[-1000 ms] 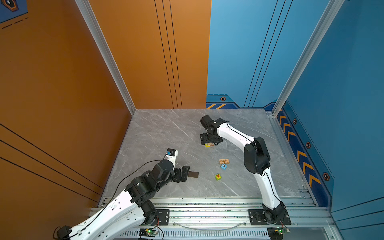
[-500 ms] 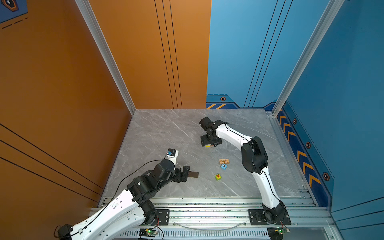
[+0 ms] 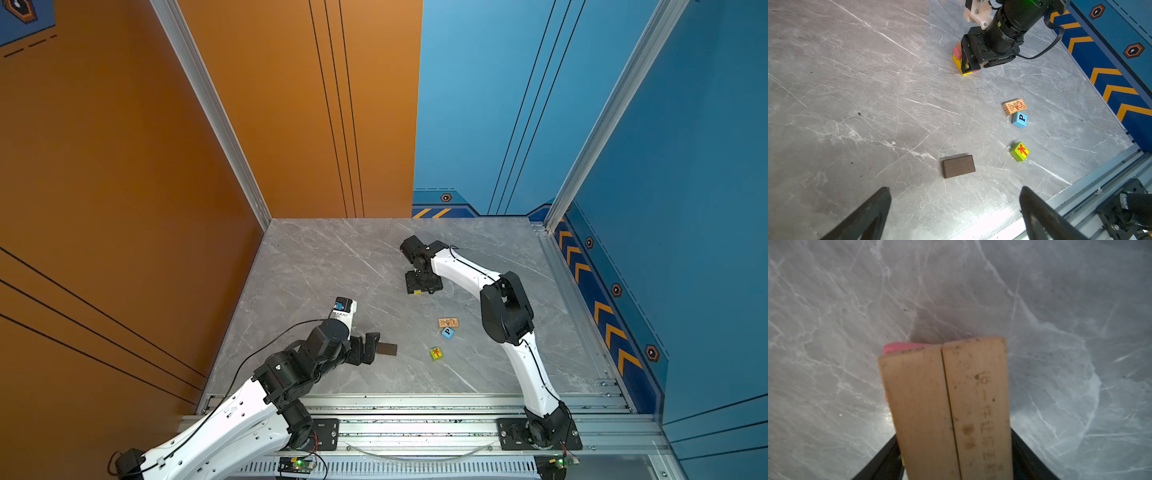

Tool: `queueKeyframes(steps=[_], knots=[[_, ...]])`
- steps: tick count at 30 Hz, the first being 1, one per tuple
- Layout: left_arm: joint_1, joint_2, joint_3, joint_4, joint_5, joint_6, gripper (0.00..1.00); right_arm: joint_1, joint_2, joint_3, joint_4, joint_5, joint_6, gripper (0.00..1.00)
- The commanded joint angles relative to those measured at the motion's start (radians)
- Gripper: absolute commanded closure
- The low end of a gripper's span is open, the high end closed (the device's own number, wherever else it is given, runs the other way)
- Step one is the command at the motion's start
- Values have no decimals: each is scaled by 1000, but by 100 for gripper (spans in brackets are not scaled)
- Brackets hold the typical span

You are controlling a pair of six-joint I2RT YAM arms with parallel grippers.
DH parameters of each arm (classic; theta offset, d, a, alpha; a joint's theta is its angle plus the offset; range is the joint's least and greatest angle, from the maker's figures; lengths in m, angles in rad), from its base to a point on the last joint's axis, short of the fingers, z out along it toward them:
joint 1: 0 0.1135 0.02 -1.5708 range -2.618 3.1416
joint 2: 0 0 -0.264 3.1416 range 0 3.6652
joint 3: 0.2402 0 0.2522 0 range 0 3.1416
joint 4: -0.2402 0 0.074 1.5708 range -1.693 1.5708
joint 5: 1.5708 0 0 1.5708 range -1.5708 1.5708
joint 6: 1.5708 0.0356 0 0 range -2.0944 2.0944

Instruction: Build the wood block tower

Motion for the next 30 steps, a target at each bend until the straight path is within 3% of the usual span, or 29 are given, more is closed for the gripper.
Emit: queueKeyframes(steps=[1,7,12,30], knots=[[-5,-5,-7,-17,-8,2,2,-7,29,27,-30,11,13,28],[-4,0,-5,-17,-10,3,2,-5,34,35,-29,-9,3,23],[-3,1,-5,-17,-13,5,2,-4,16,48,-31,0,-17,11],[26,27,11,-21,-14,10,2,-40,131,249,-84,-29,-24,10]])
